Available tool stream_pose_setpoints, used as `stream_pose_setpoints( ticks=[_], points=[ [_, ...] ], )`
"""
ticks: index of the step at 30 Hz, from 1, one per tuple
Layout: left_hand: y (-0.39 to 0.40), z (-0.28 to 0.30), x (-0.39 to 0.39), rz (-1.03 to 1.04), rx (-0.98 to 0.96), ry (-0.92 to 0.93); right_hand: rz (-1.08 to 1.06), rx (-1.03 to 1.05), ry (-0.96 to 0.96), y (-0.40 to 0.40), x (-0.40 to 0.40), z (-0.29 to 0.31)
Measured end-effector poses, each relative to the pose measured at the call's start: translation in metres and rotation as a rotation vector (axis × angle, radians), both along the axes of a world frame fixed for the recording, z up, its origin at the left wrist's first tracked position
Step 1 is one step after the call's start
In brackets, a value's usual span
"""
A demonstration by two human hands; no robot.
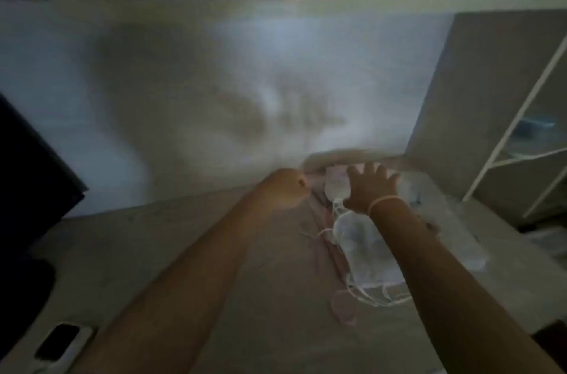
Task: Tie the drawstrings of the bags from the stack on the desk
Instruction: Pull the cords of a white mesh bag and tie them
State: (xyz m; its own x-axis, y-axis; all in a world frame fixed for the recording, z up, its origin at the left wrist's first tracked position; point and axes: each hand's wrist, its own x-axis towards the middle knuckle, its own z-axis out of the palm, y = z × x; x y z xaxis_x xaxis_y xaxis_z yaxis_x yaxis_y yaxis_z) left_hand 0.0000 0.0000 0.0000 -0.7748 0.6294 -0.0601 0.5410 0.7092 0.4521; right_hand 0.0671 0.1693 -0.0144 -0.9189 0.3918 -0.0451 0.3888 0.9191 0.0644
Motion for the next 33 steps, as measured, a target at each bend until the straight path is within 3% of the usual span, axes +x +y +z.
stream_pose_setpoints(
  ticks=[3,9,16,22,25,27,30,33],
  points=[
    [0.013,-0.034,0.007,0.004,0.062,-0.019,-0.099,-0.011,-0.045,0.017,0.011,-0.020],
    [0.002,-0.077,0.045,0.044,0.235,-0.029,0.078,-0.084,-0.050,0.013,0.036,-0.065],
    [-0.033,-0.090,0.084,0.107,0.275,-0.058,0.210,0.052,0.271,-0.028,0.072,-0.080],
    [-0.058,-0.092,0.106,0.141,0.269,-0.161,0.375,-0.173,0.511,-0.085,0.077,-0.066],
    [-0.077,-0.097,0.111,0.311,0.260,-0.191,0.500,-0.283,0.703,-0.115,0.075,-0.059],
    [-0.096,-0.101,0.112,0.528,0.394,-0.279,0.592,-0.351,0.718,-0.134,0.073,-0.059],
    [-0.134,-0.112,0.104,0.808,0.829,-0.418,0.651,-0.399,0.594,-0.156,0.067,-0.068],
    [-0.165,-0.123,0.090,0.895,1.106,-0.542,0.584,-0.444,0.406,-0.169,0.058,-0.087]
  ],
)
